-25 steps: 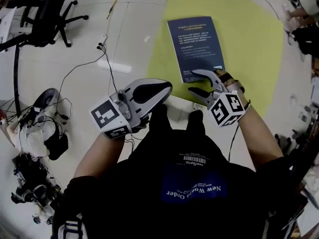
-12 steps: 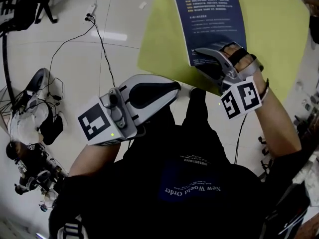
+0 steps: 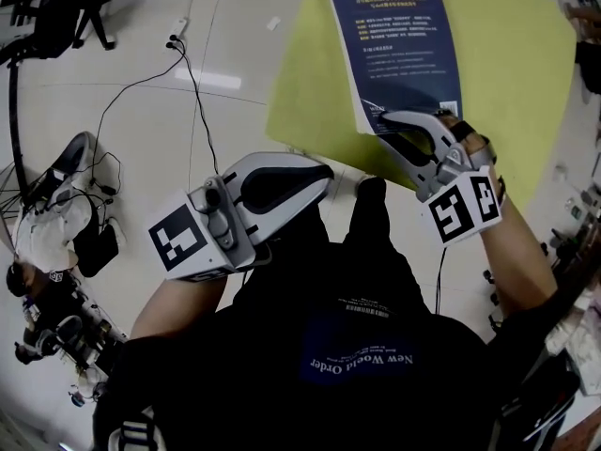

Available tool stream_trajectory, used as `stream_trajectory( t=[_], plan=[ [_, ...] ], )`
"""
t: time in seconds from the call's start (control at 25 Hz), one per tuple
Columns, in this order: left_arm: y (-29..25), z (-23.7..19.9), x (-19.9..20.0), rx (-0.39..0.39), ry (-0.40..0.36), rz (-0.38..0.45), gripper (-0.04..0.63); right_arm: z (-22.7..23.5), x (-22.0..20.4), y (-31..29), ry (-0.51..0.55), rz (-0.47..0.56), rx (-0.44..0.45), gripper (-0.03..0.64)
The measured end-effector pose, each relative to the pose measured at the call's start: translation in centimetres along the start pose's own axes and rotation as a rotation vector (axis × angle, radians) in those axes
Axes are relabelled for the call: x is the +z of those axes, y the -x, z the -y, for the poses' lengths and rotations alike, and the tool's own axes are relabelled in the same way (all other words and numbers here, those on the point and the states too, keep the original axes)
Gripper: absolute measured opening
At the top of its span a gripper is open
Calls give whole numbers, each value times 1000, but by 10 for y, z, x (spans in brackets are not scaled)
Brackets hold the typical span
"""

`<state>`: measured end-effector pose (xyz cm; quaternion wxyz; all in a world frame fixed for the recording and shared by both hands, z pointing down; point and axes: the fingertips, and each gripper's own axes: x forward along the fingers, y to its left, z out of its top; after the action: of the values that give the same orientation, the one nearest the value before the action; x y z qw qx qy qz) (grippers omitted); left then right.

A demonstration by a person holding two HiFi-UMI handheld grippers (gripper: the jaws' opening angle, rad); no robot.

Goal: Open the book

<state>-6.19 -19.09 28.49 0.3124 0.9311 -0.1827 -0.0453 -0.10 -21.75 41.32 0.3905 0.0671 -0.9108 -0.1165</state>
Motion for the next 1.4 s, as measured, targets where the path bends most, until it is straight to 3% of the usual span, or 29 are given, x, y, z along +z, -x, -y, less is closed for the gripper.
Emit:
stream_trajectory(
  t=[0.2,0.32,0.52,0.64,0.88,1.08,1.4],
  plan=[
    [-8,12,5,-6,-2,-3,6,27,13,46,-251,151,-111,66],
    [-12,17,2,-14,-5,-11,6,47,16,78,-546,329,-230,61],
    [-15,17,1,-24,0,-17,6,67,-5,124,-835,520,-380,58],
    [-18,19,0,-32,9,-27,6,70,-25,145,-997,601,-424,58],
    [-20,20,3,-44,8,-36,6,77,-65,175,-1189,716,-505,57],
    [-22,23,5,-58,3,-46,6,78,-115,196,-1361,785,-624,55],
    [-25,23,-4,-75,14,-72,6,78,-181,198,-1547,810,-738,55]
  ],
)
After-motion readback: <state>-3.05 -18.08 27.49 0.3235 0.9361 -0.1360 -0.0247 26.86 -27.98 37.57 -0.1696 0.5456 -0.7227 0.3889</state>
